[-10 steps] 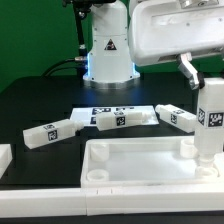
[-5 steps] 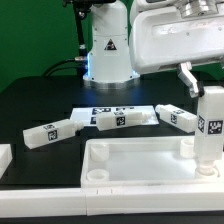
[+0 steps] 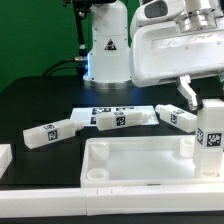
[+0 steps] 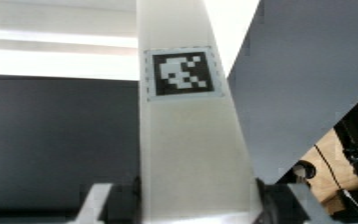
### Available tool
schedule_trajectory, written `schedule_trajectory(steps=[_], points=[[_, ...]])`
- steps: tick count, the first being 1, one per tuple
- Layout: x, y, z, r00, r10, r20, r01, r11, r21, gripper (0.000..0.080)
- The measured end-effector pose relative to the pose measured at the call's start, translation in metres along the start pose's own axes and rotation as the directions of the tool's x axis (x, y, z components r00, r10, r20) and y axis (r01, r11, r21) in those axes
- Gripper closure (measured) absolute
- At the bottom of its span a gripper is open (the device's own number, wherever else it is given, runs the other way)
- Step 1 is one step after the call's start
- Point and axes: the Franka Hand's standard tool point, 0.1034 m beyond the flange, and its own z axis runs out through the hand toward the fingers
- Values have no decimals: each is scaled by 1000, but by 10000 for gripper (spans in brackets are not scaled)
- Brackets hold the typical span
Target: Assemble desk
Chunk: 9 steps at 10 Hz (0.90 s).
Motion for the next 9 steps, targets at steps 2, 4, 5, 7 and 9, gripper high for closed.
schedule_trajectory(steps=[2,4,5,7,9], points=[[-2,-2,-1,999,1,-43,-2,1000,-12,514],[-2,-1,0,999,-1,-34,1,1000,-13,397],[-3,-3,1,1000,-1,0,1,1000,-5,261],[11,6,1,998,39,46,-39,999,1,173],[13,-4,6,967,89,238,-99,995,30,157]])
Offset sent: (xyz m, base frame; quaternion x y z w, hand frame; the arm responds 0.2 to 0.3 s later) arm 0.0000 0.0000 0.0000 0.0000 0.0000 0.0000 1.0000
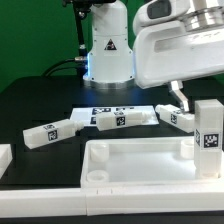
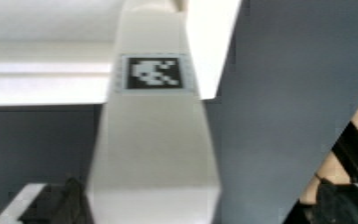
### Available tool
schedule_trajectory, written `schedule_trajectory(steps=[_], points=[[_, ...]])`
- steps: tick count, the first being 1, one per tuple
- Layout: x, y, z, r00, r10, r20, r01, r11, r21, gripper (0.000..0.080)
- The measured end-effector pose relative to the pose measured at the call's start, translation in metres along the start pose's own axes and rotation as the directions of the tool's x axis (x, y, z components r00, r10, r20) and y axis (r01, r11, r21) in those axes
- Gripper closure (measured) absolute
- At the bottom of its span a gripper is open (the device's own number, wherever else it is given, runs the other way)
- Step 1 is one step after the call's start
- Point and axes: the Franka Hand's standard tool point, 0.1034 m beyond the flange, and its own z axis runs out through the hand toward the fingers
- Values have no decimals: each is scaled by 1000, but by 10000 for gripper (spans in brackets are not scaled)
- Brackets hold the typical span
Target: Assemble desk
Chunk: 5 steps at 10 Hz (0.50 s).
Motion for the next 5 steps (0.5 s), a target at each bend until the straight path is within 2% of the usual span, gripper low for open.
schedule_trajectory(steps=[1,2,3,5], points=[[2,8,2,997,17,75,-18,1000,3,151],[1,9,7,989,49,140,-50,999,4,151],[-2,4,9,972,50,229,-54,998,12,150],[-2,9,5,957,23,291,-29,999,17,150]])
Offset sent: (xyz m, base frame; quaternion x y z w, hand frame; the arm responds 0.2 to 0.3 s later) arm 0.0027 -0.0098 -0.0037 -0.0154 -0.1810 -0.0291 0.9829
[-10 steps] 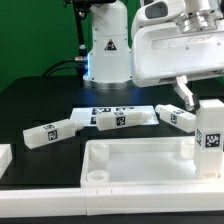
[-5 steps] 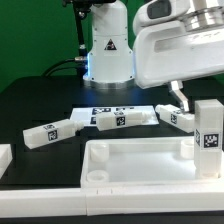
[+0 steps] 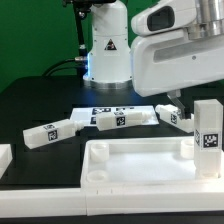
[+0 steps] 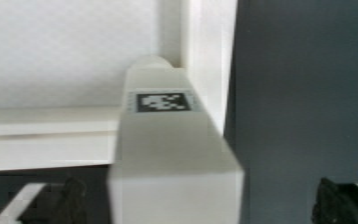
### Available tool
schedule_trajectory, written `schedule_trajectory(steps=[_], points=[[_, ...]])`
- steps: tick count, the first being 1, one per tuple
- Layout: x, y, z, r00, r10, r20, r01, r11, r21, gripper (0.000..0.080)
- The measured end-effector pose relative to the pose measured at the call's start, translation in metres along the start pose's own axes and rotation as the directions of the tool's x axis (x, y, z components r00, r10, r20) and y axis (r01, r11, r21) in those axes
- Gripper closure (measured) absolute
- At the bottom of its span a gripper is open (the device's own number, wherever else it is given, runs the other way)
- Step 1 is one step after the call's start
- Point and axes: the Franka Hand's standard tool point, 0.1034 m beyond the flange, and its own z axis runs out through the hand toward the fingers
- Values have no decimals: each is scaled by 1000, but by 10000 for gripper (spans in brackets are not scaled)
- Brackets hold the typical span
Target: Assemble desk
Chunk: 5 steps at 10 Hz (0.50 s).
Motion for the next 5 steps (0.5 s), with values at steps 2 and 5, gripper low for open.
schedule_trajectory(steps=[2,5], points=[[0,-1,1,1000,31,-5,-31,1000,1,263],[1,0,1,985,174,-7,-174,985,3,507]])
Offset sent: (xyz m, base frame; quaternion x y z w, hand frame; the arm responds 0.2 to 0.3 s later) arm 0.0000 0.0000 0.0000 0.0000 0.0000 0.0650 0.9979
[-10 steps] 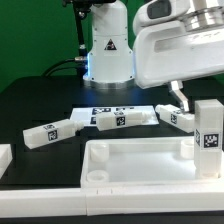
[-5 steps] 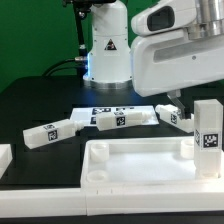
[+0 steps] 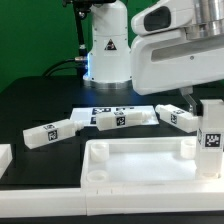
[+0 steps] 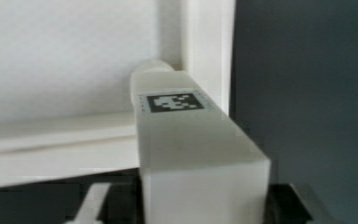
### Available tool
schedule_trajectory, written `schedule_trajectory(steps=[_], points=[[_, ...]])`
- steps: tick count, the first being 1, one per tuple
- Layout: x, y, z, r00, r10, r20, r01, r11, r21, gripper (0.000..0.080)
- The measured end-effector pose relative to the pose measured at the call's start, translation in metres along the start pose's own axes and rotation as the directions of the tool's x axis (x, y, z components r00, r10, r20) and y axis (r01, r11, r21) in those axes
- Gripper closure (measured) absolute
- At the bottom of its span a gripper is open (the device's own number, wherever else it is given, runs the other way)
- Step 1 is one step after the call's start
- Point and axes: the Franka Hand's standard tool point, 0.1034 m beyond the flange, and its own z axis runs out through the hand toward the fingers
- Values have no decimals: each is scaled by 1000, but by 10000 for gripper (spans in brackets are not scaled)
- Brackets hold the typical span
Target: Assemble desk
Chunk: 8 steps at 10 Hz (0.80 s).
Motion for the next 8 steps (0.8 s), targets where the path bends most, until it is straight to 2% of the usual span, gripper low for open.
schedule_trajectory(steps=[1,3,4,5,6,7,8], points=[[4,1,1,997,65,-35,-65,998,4,507],[3,2,1,941,324,-98,-323,946,24,507],[1,3,1,830,543,-125,-541,839,52,507],[0,6,1,723,677,-140,-671,736,92,507],[-1,8,0,560,820,-118,-808,572,138,507],[-2,8,0,496,863,-98,-851,505,144,504],[-3,5,0,485,870,-88,-859,493,135,504]])
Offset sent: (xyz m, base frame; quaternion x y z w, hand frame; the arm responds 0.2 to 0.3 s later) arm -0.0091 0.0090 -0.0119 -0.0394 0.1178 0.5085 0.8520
